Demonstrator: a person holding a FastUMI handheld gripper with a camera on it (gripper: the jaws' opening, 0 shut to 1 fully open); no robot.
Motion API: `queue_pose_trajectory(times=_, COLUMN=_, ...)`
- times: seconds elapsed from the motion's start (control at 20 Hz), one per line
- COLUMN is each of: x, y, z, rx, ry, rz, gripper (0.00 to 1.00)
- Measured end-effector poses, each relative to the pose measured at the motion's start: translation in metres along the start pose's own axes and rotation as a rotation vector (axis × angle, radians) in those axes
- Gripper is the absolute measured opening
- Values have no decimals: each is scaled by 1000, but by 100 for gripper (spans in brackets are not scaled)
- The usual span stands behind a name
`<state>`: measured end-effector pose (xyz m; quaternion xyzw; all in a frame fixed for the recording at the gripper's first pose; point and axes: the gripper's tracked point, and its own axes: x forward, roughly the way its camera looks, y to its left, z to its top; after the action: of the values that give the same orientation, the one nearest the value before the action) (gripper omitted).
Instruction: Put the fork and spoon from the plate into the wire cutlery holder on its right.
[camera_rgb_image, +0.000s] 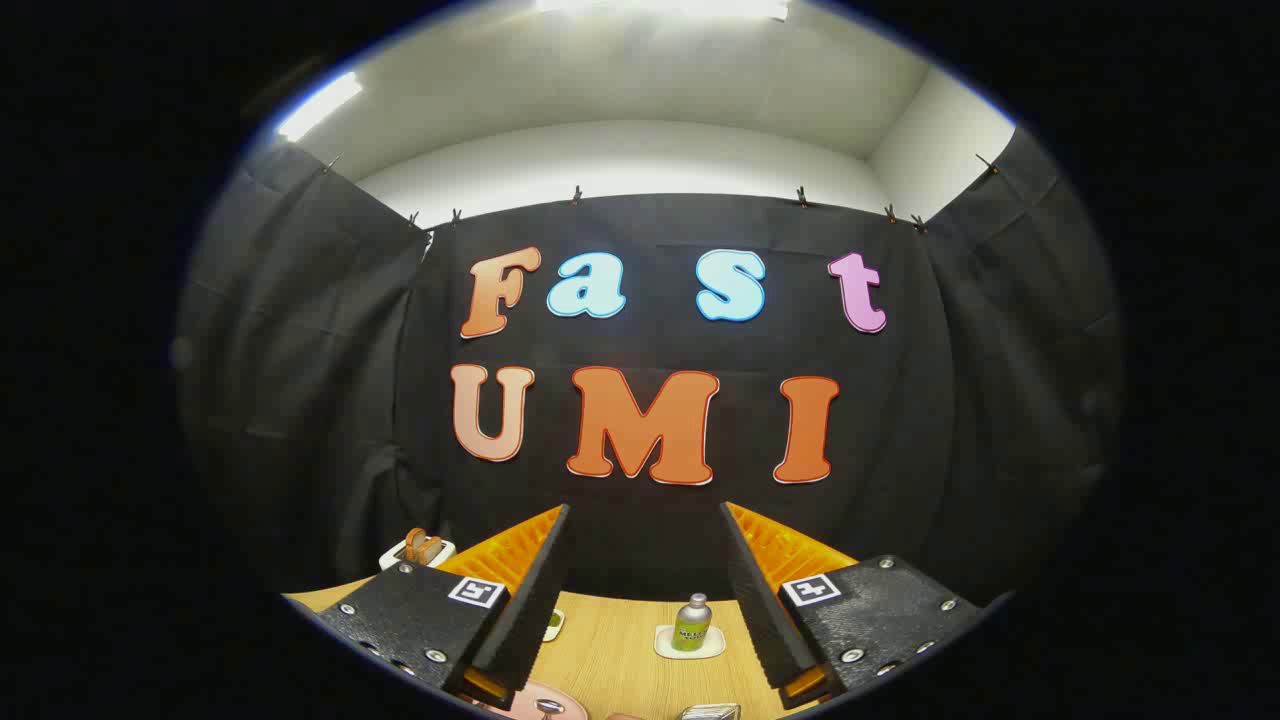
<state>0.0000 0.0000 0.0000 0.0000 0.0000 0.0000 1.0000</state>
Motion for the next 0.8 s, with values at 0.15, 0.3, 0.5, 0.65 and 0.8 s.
queue_pose_trajectory(times=0.15, x=4, y=3, z=6, rx=-4, ry=-32, rz=-9, gripper=85)
queue_pose_trajectory(times=0.3, x=8, y=6, z=5, rx=-17, ry=-37, rz=-10, gripper=86)
queue_pose_trajectory(times=0.5, x=13, y=6, z=3, rx=-20, ry=-32, rz=-11, gripper=86)
queue_pose_trajectory(times=0.65, x=17, y=6, z=0, rx=-20, ry=-17, rz=-16, gripper=86)
queue_pose_trajectory(times=0.8, x=20, y=7, z=-6, rx=-25, ry=-2, rz=-23, gripper=86)
